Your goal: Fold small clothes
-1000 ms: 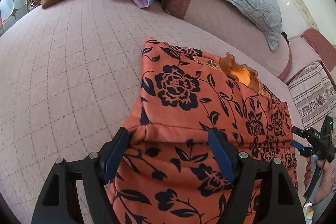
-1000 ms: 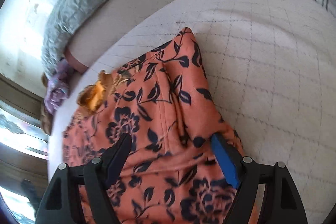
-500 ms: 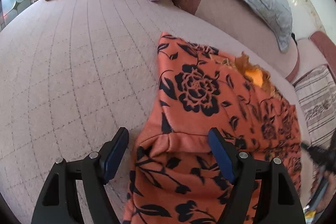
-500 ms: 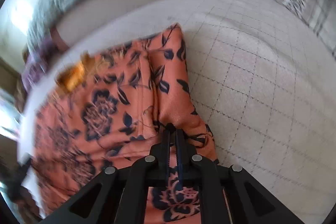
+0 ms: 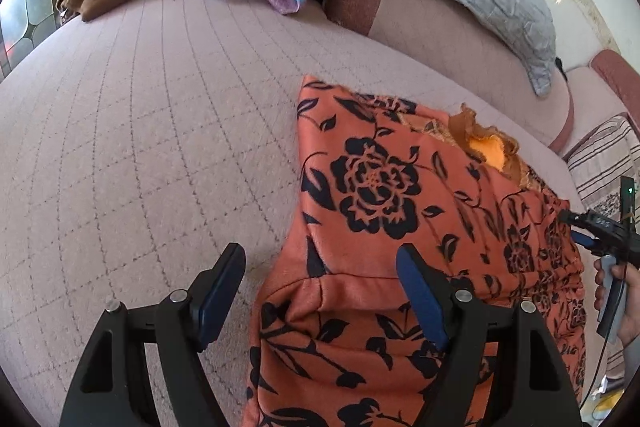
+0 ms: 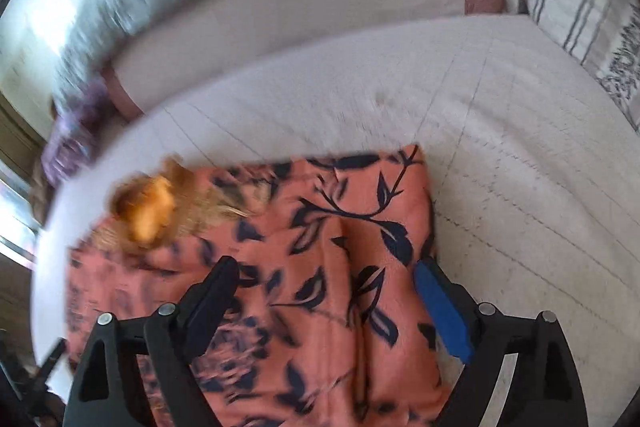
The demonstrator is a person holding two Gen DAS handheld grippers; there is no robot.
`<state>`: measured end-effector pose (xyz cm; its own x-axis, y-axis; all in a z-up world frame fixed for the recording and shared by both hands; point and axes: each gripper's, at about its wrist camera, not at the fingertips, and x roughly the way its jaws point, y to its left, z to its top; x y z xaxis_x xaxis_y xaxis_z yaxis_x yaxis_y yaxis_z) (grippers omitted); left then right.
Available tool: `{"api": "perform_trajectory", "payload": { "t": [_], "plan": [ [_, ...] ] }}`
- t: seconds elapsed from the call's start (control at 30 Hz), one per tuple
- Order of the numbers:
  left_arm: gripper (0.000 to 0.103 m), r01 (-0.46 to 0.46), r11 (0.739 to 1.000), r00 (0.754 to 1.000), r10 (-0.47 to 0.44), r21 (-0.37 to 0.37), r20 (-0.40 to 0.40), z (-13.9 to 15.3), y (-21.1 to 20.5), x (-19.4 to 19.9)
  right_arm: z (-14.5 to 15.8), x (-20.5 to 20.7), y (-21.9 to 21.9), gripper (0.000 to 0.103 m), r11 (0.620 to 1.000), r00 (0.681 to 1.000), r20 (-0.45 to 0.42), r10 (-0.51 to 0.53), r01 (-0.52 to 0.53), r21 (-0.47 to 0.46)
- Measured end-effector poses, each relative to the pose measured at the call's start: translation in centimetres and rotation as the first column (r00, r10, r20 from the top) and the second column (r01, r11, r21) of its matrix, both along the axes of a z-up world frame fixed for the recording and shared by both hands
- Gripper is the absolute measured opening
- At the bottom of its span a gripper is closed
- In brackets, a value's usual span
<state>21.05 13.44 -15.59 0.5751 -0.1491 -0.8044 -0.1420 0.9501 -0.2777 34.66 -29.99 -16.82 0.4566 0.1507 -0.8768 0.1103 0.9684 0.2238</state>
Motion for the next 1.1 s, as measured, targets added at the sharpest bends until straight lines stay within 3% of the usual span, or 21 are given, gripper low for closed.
{"api": "perform_trajectory", "payload": {
  "t": [0.03,0.07,0.1,0.13,0.27,0.3,0.33,0.47,0.5,0.53,0.6,0.67,0.73,0.87,0.9,0.93,0.97,1.03,1.1],
  "plan": [
    [0.078,0.001,1.0,1.0,-0.001,0.0,-0.002,-0.1,0.1,0.1,-0.4,0.2,0.0,0.063,1.0,1.0,-0.018,0.009,-0.009,-0.02],
    [0.078,0.001,1.0,1.0,-0.001,0.003,0.001,-0.2,0.1,0.1,-0.7,0.4,0.3,0.052,0.997,0.999,-0.039,0.01,-0.013,-0.073],
    [0.078,0.001,1.0,1.0,-0.001,0.008,0.004,-0.2,0.1,0.1,-0.3,0.2,0.4,0.014,0.994,0.999,-0.036,0.016,-0.02,-0.105],
    [0.078,0.002,1.0,1.0,-0.003,0.01,0.004,-0.2,0.1,0.2,0.4,-0.1,0.2,0.007,0.994,1.0,-0.022,0.022,-0.025,-0.11],
    [0.078,-0.005,1.0,1.0,0.004,0.025,0.028,0.2,0.1,0.2,3.9,-2.9,-1.0,0.004,0.993,0.994,0.107,-0.01,0.022,-0.113],
    [0.078,-0.007,1.0,1.0,0.007,0.029,0.03,0.2,0.1,0.2,3.4,-3.4,-1.3,0.004,0.995,0.996,0.089,-0.015,0.024,-0.101],
    [0.078,-0.007,1.0,1.0,0.006,0.027,0.029,0.3,0.1,0.1,2.3,-3.5,-1.7,0.005,0.997,0.999,0.05,-0.022,0.026,-0.076],
    [0.078,0.01,0.999,0.999,-0.011,0.043,0.031,0.7,0.0,0.2,1.0,-4.8,-3.9,0.008,0.989,0.99,0.091,-0.107,0.096,0.113],
    [0.078,0.011,0.999,0.999,-0.013,0.052,0.031,0.7,-0.1,0.3,1.4,-5.0,-3.8,0.021,0.988,0.989,0.105,-0.108,0.095,0.121],
    [0.078,0.011,0.999,1.0,-0.012,0.049,0.026,0.7,0.0,0.4,1.9,-5.1,-3.6,0.047,0.99,0.986,0.129,-0.103,0.088,0.114],
    [0.078,0.002,0.999,1.0,-0.003,0.04,0.031,0.8,0.1,0.3,3.1,-5.3,-3.3,0.085,0.991,0.977,0.185,-0.109,0.091,0.1],
    [0.078,0.001,0.999,0.999,-0.003,0.039,0.036,1.0,0.2,0.3,4.0,-5.0,-2.7,0.085,0.992,0.973,0.21,-0.092,0.07,0.108],
    [0.078,0.014,0.999,0.999,-0.016,0.043,0.035,0.9,0.0,0.4,3.8,-3.9,-1.3,0.083,0.993,0.985,0.17,-0.015,-0.006,0.12],
    [0.078,0.022,0.998,0.999,-0.024,0.051,0.025,0.6,-0.3,0.7,1.8,-0.9,0.5,0.074,0.997,0.992,0.11,0.061,-0.065,0.036],
    [0.078,0.021,0.998,1.0,-0.022,0.053,0.022,0.6,-0.2,0.8,1.2,-0.7,0.7,0.056,0.997,0.994,0.082,0.074,-0.075,0.011],
    [0.078,0.019,0.998,1.0,-0.021,0.054,0.021,0.6,-0.2,0.8,0.3,0.0,0.9,0.032,0.997,0.996,0.041,0.082,-0.081,-0.019],
    [0.078,0.02,0.998,1.0,-0.021,0.052,0.023,0.6,-0.1,0.7,-0.4,0.4,1.2,0.026,0.994,0.996,0.005,0.087,-0.086,-0.074],
    [0.078,0.019,0.998,0.999,-0.021,0.062,0.027,0.6,0.1,0.7,0.1,0.2,1.3,0.008,0.987,0.994,0.016,0.104,-0.101,-0.121],
    [0.078,0.014,0.998,0.999,-0.016,0.065,0.031,0.6,0.3,0.8,1.5,-0.6,1.4,0.005,0.981,0.993,0.049,0.111,-0.102,-0.163]
  ]
}}
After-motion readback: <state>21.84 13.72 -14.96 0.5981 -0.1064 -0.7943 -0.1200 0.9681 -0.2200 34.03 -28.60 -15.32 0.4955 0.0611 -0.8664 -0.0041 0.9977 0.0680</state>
